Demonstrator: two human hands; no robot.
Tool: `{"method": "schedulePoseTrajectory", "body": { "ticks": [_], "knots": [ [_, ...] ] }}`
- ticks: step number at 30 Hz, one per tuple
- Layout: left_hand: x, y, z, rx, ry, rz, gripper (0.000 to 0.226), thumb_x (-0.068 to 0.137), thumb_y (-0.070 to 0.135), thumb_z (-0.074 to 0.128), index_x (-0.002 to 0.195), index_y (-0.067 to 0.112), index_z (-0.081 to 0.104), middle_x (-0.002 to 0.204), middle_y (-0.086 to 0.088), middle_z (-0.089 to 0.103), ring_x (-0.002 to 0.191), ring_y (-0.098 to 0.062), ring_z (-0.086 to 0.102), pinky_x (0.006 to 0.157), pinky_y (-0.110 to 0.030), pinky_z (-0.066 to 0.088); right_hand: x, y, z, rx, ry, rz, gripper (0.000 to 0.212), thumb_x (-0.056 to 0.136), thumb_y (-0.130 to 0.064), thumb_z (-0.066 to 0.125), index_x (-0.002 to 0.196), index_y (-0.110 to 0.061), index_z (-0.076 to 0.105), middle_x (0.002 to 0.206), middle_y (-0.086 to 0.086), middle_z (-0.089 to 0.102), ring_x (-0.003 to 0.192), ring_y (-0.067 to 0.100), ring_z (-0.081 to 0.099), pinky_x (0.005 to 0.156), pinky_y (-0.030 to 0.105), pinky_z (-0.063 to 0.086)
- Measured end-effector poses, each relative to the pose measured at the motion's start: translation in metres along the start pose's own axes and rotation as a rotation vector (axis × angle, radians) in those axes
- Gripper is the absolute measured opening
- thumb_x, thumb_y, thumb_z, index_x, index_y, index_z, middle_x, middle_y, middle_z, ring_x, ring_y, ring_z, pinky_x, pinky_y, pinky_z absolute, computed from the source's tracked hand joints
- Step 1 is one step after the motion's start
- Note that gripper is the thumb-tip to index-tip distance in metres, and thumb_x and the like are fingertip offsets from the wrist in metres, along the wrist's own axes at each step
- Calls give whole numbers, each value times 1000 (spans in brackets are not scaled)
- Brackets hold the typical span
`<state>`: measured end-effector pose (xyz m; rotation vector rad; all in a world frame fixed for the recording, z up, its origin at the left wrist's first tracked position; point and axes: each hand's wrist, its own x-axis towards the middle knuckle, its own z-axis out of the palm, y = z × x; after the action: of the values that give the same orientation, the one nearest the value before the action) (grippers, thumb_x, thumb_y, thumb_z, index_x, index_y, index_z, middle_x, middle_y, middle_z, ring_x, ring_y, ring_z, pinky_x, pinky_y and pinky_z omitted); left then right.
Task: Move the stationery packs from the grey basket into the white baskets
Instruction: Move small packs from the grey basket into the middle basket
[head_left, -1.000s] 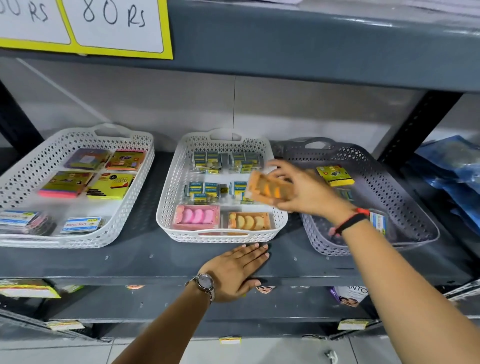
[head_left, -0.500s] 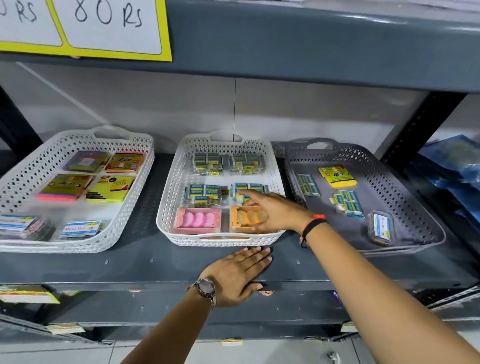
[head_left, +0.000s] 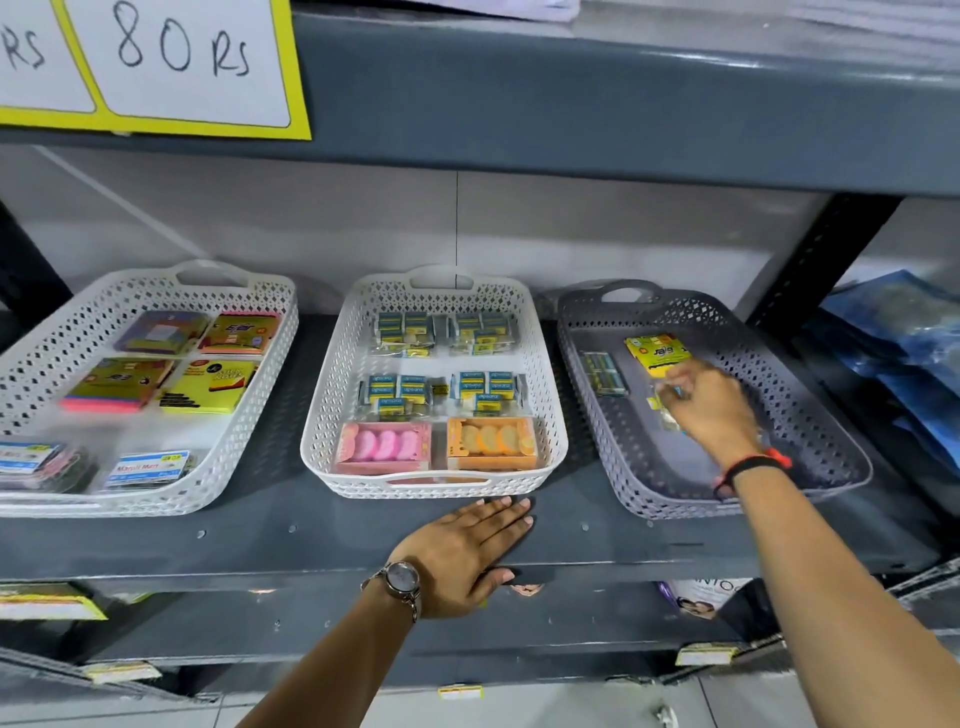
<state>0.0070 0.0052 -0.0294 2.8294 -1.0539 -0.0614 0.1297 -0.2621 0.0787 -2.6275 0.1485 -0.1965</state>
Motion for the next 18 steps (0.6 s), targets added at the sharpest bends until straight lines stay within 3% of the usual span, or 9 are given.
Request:
{"method": "schedulePoseTrajectory", "body": {
  "ticks": [3,7,9,13,16,18],
  "knots": [
    [-1,1,-1,-7,0,-7,58,99,37,31,148,18,6,157,-2,2,144,-19,3,112,-30,-10,11,22,1,-188,-147,107,39,84,-30,62,113,-5,57,118,22,62,107,36,60,93,44,50],
    [-1,1,-3,21,40,7,57,97,34,39,146,13,20,154,-6,18,141,-26,19,114,-45,7,25,27,10,-457,-258,166,68,82,-61,48,121,-6,51,126,21,57,118,35,52,102,41,38],
    [-1,1,-3,0,33,6,57,97,34,38,146,14,17,155,-6,15,142,-26,16,114,-45,3,32,28,15,-502,-287,214,77,80,-68,44,125,-6,47,132,21,53,123,35,49,107,43,35],
    [-2,0,-2,18,51,16,56,97,33,39,146,12,20,154,-6,18,141,-27,19,113,-45,4,36,29,24,-535,-269,231,81,80,-63,51,132,-3,37,139,21,47,127,39,44,111,46,28],
    [-2,0,-2,-7,8,-3,57,99,35,35,147,15,13,156,-4,10,143,-23,10,112,-39,-8,35,27,29,-490,-191,228,68,81,-51,58,126,-1,41,131,21,54,120,38,50,107,44,36],
    [-2,0,-3,-22,18,1,57,98,35,37,147,15,15,156,-4,13,143,-24,13,113,-41,-3,35,26,28,-449,-149,251,67,79,-47,62,123,-1,43,127,21,56,118,38,51,103,43,37]
  ]
}}
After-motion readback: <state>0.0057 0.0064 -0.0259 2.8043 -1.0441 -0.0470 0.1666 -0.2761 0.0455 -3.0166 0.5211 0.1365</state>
